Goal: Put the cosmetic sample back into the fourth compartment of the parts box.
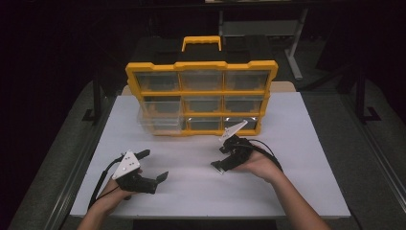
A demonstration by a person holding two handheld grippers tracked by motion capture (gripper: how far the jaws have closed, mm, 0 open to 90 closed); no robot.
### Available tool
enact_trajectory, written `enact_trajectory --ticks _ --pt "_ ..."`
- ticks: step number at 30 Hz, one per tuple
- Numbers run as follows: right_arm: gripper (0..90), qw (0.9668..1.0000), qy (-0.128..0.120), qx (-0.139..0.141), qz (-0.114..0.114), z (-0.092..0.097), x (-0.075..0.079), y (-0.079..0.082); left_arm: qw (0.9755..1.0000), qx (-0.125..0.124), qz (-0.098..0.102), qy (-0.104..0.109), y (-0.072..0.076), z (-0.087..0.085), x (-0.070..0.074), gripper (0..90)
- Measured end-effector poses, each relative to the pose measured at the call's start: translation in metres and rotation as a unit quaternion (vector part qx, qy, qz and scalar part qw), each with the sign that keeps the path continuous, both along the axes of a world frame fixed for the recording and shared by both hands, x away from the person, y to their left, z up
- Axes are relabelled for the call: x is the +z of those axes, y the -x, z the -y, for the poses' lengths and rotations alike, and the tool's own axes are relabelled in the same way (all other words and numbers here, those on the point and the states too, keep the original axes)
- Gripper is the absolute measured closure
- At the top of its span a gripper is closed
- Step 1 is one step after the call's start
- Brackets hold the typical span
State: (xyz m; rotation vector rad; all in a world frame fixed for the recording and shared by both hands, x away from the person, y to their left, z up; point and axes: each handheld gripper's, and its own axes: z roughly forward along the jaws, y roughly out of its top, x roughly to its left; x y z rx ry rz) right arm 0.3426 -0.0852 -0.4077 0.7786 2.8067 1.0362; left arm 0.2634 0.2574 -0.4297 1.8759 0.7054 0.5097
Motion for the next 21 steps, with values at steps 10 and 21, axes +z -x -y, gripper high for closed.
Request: enact_trajectory --ticks 10,21 --pt "49.1 0.9998 0.014 0.017 -0.002 -0.005 -0.008 0.001 1.0000 0.000 0.001 -0.001 0.000 0.000 0.000 0.0" --pt "60.5 0.9989 0.027 0.039 0.003 -0.009 -0.015 0.001 1.0000 -0.003 0.004 -0.004 0.000 -0.001 0.000 0.0"
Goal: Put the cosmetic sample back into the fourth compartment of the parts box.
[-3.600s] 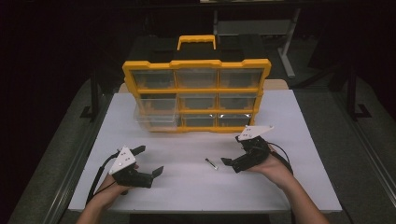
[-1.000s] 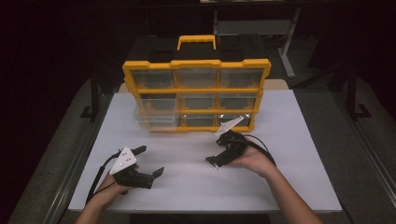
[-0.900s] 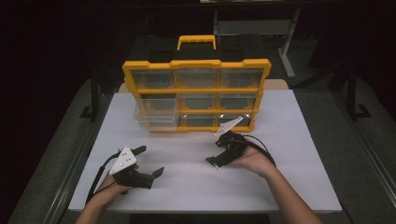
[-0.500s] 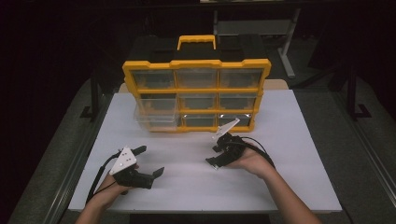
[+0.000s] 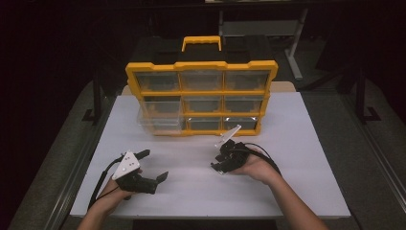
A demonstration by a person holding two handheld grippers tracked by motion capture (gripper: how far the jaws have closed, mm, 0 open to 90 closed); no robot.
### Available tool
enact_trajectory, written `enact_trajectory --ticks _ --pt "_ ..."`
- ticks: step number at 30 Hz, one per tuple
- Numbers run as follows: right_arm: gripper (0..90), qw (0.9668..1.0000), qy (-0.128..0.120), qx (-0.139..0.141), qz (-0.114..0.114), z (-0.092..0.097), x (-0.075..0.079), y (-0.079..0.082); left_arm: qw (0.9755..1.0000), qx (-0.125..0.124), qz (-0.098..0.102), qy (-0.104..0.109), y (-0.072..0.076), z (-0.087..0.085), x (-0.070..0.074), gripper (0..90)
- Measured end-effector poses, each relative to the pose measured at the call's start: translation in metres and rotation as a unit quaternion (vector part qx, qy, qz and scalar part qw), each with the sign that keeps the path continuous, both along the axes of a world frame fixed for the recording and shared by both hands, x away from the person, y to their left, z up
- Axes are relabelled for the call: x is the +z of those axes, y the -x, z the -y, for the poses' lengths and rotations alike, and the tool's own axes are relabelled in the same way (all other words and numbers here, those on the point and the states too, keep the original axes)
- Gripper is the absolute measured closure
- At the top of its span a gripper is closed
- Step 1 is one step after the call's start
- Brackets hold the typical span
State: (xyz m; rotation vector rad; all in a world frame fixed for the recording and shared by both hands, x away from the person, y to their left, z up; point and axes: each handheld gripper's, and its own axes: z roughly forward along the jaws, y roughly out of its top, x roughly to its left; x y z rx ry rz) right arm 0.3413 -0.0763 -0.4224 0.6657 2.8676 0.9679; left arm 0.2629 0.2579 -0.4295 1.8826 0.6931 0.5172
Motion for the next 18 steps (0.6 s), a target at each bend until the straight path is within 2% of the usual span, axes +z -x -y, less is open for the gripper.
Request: enact_trajectory --ticks 5,18 --pt "63.8 0.9999 0.008 0.001 -0.008 -0.0024 -0.0027 0.0013 1.0000 -0.002 0.000 -0.002 0.0001 0.0003 -0.0001 0.0" --pt "71.3 0.9997 0.023 0.004 -0.006 -0.0056 -0.0073 0.0016 1.0000 -0.001 0.001 -0.001 0.0002 0.0009 -0.0005 0.0"
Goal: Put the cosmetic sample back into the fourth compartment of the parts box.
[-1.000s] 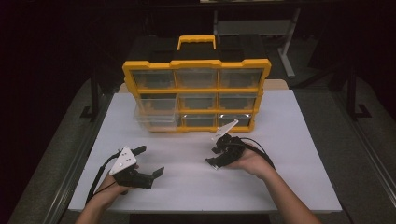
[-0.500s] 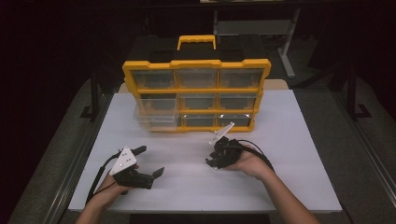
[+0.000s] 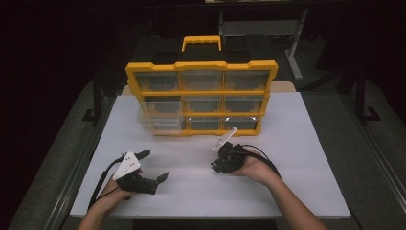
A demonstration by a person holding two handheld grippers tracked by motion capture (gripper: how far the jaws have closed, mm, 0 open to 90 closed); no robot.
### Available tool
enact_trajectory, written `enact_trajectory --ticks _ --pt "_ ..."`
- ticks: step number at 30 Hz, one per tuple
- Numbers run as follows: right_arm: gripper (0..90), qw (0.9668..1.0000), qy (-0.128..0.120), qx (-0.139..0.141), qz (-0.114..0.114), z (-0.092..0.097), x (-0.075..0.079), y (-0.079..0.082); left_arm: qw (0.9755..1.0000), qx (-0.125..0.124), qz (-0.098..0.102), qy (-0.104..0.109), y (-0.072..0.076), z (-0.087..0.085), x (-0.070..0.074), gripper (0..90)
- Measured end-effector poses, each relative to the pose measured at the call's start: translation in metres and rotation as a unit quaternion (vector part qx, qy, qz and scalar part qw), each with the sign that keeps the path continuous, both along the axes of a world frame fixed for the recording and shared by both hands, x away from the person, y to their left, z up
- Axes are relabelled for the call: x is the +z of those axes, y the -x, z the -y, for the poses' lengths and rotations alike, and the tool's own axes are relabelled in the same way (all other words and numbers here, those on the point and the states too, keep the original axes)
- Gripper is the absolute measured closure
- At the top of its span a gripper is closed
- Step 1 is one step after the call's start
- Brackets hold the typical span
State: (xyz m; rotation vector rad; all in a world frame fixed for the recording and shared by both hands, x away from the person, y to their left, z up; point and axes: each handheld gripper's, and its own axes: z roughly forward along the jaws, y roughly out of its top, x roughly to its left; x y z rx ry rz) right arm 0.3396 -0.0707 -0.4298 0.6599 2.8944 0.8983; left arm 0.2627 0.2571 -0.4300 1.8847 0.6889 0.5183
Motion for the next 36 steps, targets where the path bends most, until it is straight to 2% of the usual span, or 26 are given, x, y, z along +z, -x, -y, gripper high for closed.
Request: enact_trajectory --ticks 17,30,36 --pt "78.9 0.9998 0.016 0.004 0.006 -0.0011 -0.0025 -0.0001 1.0000 0.001 0.001 -0.003 0.0003 0.0002 0.0001 0.0" --pt "79.2 0.9999 0.014 0.003 -0.003 0.0002 -0.0015 -0.0003 1.0000 -0.002 0.001 -0.006 0.0008 0.0012 -0.0005 0.0" --pt "79.2 1.0000 0.005 -0.002 -0.004 0.0027 0.0049 -0.0003 1.0000 -0.004 0.003 -0.005 0.0014 0.0026 -0.0003 0.0"
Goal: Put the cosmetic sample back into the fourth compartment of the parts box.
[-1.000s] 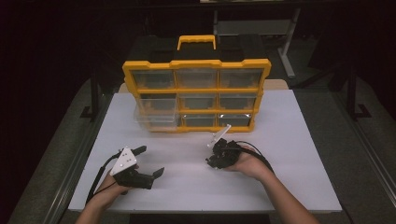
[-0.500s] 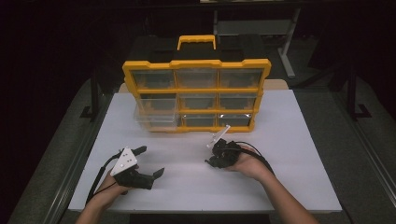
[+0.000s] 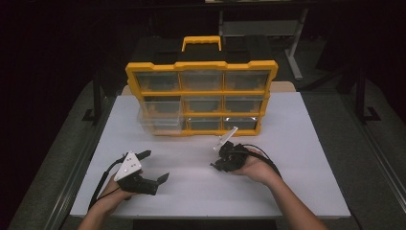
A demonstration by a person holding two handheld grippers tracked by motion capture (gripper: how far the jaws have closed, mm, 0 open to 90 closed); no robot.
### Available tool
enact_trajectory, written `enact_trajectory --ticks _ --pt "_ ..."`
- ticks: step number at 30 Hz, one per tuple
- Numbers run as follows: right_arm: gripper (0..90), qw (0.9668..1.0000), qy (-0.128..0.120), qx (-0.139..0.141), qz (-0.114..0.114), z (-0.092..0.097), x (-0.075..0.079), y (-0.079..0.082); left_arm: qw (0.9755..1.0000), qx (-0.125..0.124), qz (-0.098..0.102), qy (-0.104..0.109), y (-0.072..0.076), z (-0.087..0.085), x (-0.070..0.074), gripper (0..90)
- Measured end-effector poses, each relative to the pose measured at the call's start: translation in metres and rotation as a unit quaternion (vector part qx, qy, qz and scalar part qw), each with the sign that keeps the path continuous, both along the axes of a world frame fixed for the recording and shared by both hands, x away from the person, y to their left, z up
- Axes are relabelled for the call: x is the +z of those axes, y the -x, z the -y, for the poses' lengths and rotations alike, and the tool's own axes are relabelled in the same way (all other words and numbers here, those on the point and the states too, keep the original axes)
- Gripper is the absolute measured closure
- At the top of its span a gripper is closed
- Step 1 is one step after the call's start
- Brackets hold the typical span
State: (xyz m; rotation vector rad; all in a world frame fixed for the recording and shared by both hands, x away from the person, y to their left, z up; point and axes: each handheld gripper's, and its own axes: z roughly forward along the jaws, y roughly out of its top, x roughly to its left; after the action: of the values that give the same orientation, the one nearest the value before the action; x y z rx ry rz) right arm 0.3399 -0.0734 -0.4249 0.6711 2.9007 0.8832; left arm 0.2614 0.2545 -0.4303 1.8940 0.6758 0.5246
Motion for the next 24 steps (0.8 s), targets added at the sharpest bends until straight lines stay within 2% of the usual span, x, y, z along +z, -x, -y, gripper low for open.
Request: enact_trajectory --ticks 12,13,14,16,17,18,23,24 --pt "79.4 0.9998 -0.016 -0.005 -0.009 0.002 0.013 -0.004 1.0000 0.000 0.001 -0.002 0.000 0.000 -0.001 0.0" --pt "79.5 0.9997 -0.022 0.002 -0.004 0.002 0.013 -0.006 1.0000 -0.001 0.002 -0.002 0.000 0.000 -0.001 0.0" --pt "79.4 0.9996 -0.019 -0.010 -0.019 0.002 0.016 -0.004 1.0000 -0.001 0.004 -0.002 -0.001 0.000 -0.001 0.0" --pt "79.4 0.9997 -0.022 -0.006 -0.012 0.003 0.017 -0.006 1.0000 0.000 0.000 0.000 0.000 0.000 -0.001 0.0" --pt "79.4 0.9988 -0.013 -0.032 -0.036 0.003 0.021 -0.002 1.0000 0.001 -0.001 0.001 0.000 0.000 -0.001 0.0" --pt "79.4 0.9995 -0.030 0.004 -0.002 0.003 0.020 -0.008 1.0000 0.001 -0.001 0.001 0.000 0.000 -0.001 0.0" --pt "79.4 0.9995 -0.024 -0.009 -0.016 0.001 0.030 -0.008 1.0000 0.001 -0.001 0.002 0.000 0.000 -0.001 0.0" --pt "79.4 0.9996 -0.026 -0.007 -0.012 0.001 0.032 -0.009 1.0000 0.000 -0.001 0.002 0.000 0.000 -0.001 0.0"
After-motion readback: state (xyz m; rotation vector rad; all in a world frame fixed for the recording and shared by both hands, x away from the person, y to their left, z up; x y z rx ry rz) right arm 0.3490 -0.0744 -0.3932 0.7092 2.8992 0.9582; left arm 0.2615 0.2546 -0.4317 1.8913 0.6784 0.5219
